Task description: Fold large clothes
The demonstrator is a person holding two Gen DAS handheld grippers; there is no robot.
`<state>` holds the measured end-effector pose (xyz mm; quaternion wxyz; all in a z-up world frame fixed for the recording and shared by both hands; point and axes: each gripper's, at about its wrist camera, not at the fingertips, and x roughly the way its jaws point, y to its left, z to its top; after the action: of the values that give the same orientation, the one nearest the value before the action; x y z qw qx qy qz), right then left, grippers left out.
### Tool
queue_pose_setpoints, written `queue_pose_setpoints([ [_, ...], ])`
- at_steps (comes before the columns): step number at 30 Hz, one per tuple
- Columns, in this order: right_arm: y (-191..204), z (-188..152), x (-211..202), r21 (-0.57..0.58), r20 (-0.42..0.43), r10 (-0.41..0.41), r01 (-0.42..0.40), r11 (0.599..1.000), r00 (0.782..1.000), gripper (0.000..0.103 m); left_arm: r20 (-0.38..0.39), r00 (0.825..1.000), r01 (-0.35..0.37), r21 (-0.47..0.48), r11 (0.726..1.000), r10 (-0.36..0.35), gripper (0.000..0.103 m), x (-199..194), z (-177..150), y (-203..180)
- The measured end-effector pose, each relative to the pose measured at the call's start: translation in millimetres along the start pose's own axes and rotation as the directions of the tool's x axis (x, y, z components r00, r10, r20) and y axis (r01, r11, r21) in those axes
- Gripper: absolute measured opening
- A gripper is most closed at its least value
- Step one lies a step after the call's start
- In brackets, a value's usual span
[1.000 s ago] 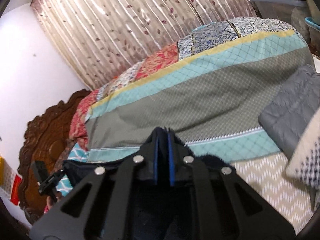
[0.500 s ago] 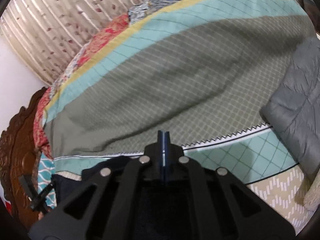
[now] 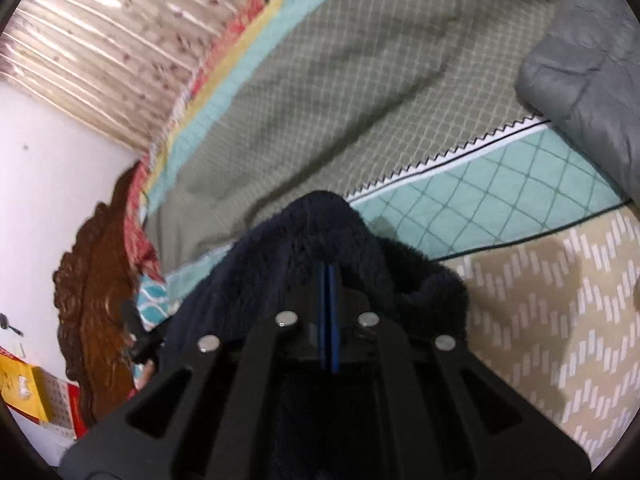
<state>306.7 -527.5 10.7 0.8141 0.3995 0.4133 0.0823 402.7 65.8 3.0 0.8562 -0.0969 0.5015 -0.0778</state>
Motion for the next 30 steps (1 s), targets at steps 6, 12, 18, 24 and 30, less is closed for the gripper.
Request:
queue_pose_setpoints([
  [6, 19, -9, -21, -0.032, 0.013, 0.060, -0.060, 0.998, 0.998, 0.003, 0.004, 1.000, -0.007, 0.030, 1.000, 0.006, 0.039, -12, -1, -9],
  [12, 68, -38, -23, -0.297, 0.027, -0.031, 0.037, 0.954, 0.999, 0.101, 0.049, 0.996, 0.079, 0.022, 0.997, -0.080, 0.047, -75, 2, -2],
  [18, 55, -72, 19, -0.372, -0.013, -0.252, 0.229, 0.899, 0.968, 0.098, 0.183, 0.976, 0.139, -0.113, 0.984, -0.117, 0.048, -142, -7, 29],
  [24, 67, -74, -22, -0.319, 0.091, -0.238, 0.255, 0.913, 0.967, 0.098, 0.225, 0.966, 0.125, 0.016, 0.992, -0.126, 0.055, -181, -44, -2],
  [30, 60, -83, -17, -0.325, 0.046, -0.339, 0.335, 0.884, 0.940, 0.089, 0.145, 0.981, 0.095, 0.240, 0.966, -0.132, 0.059, -144, -97, -71],
])
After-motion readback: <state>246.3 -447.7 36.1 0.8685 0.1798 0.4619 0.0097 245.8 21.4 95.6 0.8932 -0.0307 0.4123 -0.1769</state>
